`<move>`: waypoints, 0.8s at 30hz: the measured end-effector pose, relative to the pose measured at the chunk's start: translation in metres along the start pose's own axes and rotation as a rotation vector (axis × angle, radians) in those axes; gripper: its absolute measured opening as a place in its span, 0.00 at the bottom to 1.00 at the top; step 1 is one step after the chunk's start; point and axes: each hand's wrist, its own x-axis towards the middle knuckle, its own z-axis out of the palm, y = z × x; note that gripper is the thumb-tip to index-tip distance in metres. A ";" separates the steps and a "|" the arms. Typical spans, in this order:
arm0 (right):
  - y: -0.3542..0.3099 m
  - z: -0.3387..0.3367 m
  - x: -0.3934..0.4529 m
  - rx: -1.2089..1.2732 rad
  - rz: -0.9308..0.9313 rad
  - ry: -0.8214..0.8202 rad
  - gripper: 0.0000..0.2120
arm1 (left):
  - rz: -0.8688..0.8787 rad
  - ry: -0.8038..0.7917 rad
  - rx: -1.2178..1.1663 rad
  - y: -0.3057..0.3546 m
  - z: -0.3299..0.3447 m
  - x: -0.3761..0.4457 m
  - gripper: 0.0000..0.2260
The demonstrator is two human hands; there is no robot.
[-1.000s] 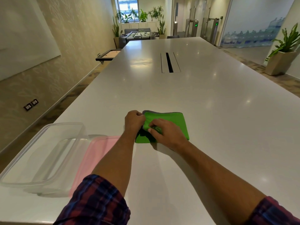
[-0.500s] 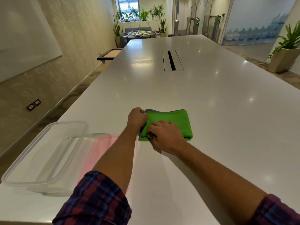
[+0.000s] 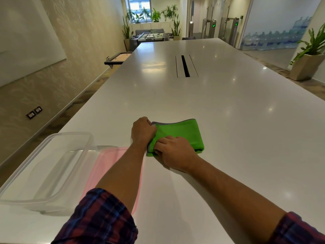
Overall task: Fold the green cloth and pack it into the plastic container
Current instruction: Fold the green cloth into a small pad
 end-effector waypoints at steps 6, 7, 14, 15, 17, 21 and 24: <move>0.002 -0.003 -0.003 -0.080 -0.146 -0.019 0.13 | 0.005 0.052 -0.013 -0.002 0.002 -0.003 0.05; 0.002 -0.003 -0.003 -0.111 -0.197 -0.022 0.11 | 0.005 0.064 -0.018 -0.002 0.001 -0.003 0.05; 0.001 -0.002 -0.001 -0.127 -0.399 -0.059 0.10 | 0.062 0.046 0.052 0.000 0.000 0.001 0.03; 0.002 -0.002 -0.001 -0.091 -0.396 -0.058 0.11 | 0.071 0.031 0.049 0.000 0.000 0.002 0.04; 0.004 -0.001 -0.001 -0.011 -0.365 -0.047 0.12 | 0.093 0.009 0.055 0.000 0.000 0.002 0.06; 0.007 -0.002 0.000 0.082 -0.312 -0.073 0.14 | 0.118 -0.011 0.100 0.004 0.003 0.003 0.09; 0.010 -0.009 0.000 0.136 -0.308 -0.148 0.15 | 0.101 -0.032 0.137 0.007 0.002 0.003 0.08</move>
